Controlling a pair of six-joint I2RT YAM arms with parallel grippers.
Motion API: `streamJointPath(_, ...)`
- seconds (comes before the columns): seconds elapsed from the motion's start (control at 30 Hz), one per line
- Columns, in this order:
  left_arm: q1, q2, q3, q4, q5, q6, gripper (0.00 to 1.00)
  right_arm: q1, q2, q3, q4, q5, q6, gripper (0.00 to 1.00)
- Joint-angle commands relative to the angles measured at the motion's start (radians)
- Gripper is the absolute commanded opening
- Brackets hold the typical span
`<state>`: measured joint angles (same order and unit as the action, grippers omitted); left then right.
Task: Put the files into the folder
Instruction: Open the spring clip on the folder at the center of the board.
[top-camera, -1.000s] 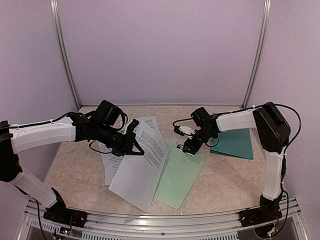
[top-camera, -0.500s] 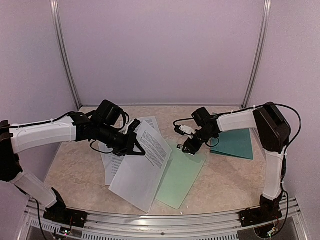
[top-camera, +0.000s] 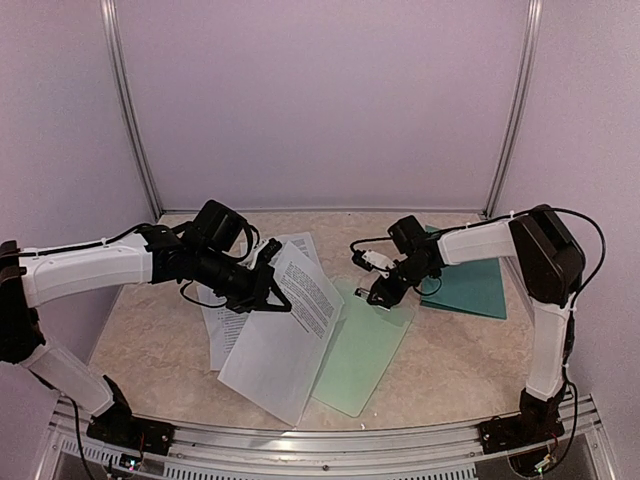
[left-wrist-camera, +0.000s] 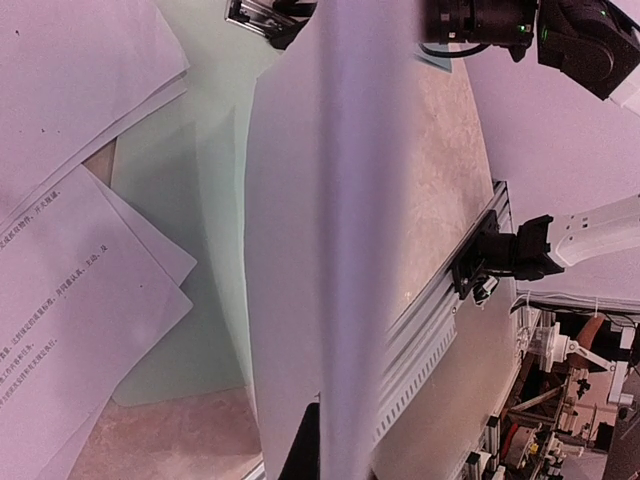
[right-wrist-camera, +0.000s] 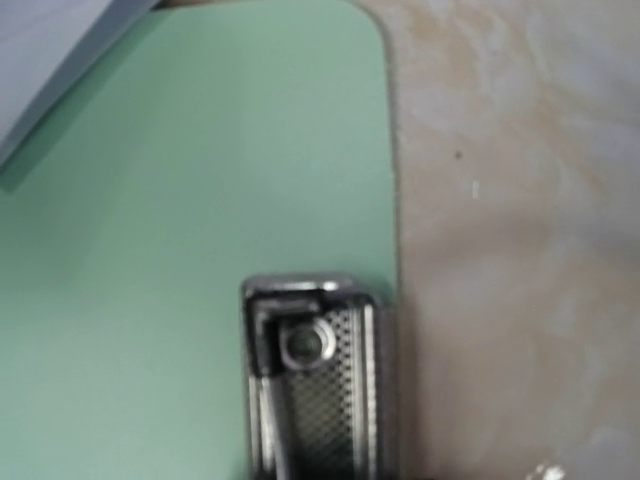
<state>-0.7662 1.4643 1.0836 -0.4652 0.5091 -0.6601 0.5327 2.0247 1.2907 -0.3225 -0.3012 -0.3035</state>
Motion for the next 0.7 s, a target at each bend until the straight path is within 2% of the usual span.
streamJointPath(0.0,-0.005,0.007,0.021,-0.006,0.000,0.017,0.00,-0.019,-0.010,-0.043,-0.055,0.003,-0.001,0.38)
streamJointPath(0.2,-0.006,0.007,0.019,-0.006,-0.001,0.017,0.00,-0.027,-0.008,-0.048,-0.051,-0.006,-0.002,0.34)
streamJointPath(0.47,-0.007,0.011,0.016,-0.003,0.002,0.020,0.00,-0.032,0.004,-0.039,-0.055,-0.001,0.001,0.20)
streamJointPath(0.67,-0.008,0.027,0.012,0.029,0.068,0.019,0.00,-0.040,-0.013,-0.057,-0.049,-0.024,0.013,0.08)
